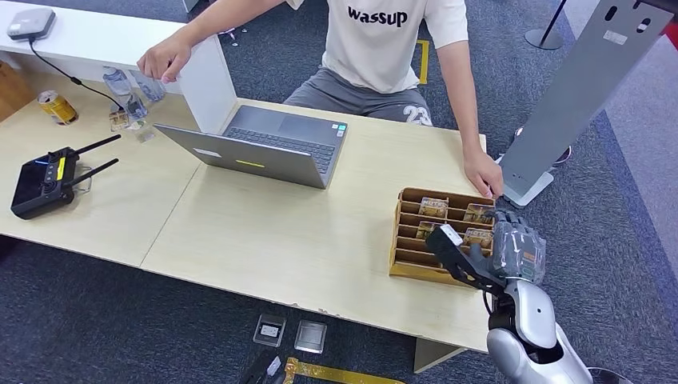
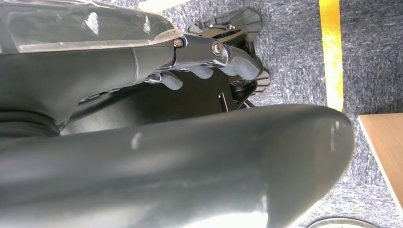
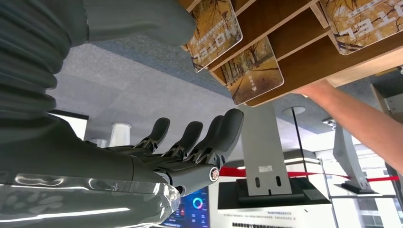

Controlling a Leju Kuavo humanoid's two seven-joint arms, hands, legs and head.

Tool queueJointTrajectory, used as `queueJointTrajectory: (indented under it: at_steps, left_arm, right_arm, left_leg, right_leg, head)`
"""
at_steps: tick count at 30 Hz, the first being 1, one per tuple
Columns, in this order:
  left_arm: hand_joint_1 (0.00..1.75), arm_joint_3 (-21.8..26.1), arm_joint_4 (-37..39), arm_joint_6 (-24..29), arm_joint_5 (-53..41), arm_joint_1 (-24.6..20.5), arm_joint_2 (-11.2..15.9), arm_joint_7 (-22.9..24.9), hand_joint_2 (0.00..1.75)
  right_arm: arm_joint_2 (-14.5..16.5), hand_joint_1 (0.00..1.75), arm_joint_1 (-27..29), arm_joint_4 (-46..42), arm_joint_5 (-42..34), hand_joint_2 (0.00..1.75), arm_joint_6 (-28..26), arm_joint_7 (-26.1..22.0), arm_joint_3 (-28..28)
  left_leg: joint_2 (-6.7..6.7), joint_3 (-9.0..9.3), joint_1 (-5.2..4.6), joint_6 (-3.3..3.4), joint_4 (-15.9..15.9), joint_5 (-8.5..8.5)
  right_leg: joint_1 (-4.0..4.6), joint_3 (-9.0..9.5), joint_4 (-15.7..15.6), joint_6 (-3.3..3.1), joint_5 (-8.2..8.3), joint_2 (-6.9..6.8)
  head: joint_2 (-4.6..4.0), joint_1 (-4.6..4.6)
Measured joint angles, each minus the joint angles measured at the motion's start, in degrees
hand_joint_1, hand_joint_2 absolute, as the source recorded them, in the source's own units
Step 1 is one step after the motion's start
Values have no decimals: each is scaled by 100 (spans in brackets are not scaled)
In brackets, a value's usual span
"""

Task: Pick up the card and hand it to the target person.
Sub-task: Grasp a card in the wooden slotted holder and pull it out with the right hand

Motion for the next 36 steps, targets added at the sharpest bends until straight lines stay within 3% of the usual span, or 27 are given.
queueJointTrajectory:
  at_steps: [8, 19, 36]
  left_arm:
    - [0, 0, 0, 0, 1, -1, 0, 17, 0]
    - [0, 0, 0, 0, 1, -1, 0, 25, 0]
    - [0, 0, 0, 3, 2, -1, 0, 25, 0]
  right_arm:
    - [43, 76, -56, 222, -71, 175, -11, -32, 82]
    - [87, 65, -118, 465, -79, 175, -22, -57, 118]
    - [130, 70, -147, 714, -176, 175, -142, -104, 120]
  left_leg:
    - [0, -1, 0, 0, 0, 0]
    - [0, 0, 0, 0, 0, 0]
    - [0, 0, 0, 0, 0, 0]
  right_leg:
    - [0, 0, 0, 0, 0, 0]
    - [0, 0, 0, 0, 0, 0]
    - [0, 0, 0, 0, 0, 0]
  head:
    - [0, -1]
    - [0, -1]
    - [0, -1]
